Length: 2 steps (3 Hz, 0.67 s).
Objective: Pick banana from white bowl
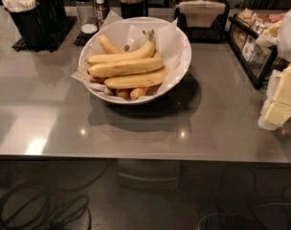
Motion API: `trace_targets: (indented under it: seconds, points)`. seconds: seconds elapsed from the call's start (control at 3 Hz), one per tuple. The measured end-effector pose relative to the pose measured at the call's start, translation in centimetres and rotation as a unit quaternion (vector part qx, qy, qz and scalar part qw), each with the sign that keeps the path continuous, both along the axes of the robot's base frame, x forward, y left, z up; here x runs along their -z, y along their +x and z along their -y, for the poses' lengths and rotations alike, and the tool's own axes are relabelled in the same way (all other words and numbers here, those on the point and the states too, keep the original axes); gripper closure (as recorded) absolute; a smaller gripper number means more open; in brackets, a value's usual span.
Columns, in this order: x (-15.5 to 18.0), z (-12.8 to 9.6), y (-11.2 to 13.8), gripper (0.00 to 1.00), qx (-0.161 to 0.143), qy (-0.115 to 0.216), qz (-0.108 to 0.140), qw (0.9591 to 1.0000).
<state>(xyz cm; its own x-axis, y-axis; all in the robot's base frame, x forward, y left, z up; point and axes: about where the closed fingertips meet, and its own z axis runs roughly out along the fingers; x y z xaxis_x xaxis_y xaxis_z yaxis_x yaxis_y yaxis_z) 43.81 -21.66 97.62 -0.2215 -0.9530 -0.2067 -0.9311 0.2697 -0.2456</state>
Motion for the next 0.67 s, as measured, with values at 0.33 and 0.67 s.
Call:
trace_targets:
  seconds: [0.33,0.67]
  points:
    - [0.0,0.0,0.0,0.00,0.000,0.000,0.000,1.0000]
    - [-0.7,-1.9,0.8,0.00,-0.033,0.024,0.012,0.9991]
